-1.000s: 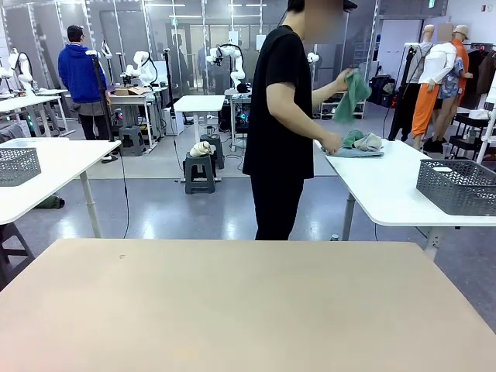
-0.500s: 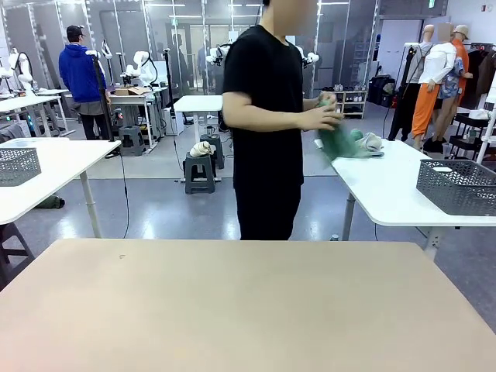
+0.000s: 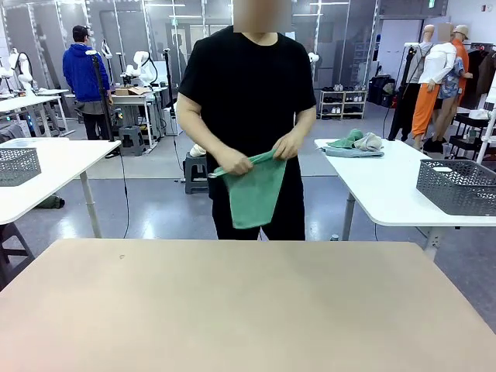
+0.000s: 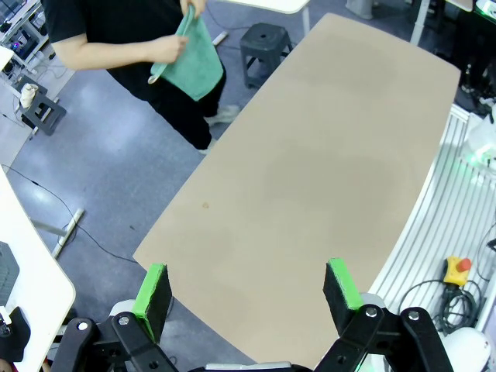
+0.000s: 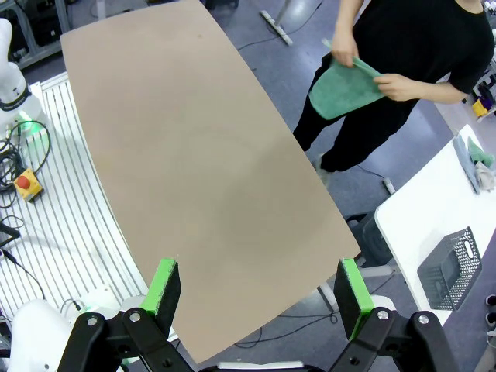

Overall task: Fold the towels and place them in the basket.
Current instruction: When a person lays out a Towel with hook on the table, fold it in half twice.

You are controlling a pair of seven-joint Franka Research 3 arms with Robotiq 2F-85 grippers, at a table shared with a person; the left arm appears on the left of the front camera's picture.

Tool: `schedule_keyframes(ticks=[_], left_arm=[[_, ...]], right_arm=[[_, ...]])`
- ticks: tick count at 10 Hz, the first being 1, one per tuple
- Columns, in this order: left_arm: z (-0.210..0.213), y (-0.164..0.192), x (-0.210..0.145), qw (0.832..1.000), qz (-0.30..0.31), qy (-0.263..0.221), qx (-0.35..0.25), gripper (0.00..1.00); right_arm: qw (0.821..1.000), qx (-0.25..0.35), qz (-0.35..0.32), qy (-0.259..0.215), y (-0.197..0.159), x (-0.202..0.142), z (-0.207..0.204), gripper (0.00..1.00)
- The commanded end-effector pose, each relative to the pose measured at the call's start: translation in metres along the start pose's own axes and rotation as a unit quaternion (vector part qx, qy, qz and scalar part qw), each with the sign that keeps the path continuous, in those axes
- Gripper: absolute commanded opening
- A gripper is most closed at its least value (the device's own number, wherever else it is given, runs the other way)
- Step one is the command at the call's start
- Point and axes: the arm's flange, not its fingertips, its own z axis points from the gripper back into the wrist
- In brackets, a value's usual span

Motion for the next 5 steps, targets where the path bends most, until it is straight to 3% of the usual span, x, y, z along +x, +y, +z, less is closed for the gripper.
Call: schedule_keyframes(ticks=[1,5], left_arm=[[-0.0002,-0.0001,0.0003,1.000,-0.001,-0.001,-0.001,1.00],[-0.0002,-0.0001,0.0003,1.000,-0.001,-0.001,-0.001,1.00]], right_arm=[[1.000,0.003,0.003,-0.001,0.0002,0.0010,-0.0012,1.00],[1.000,0.003,0.003,-0.001,0.0002,0.0010,-0.0012,1.00]])
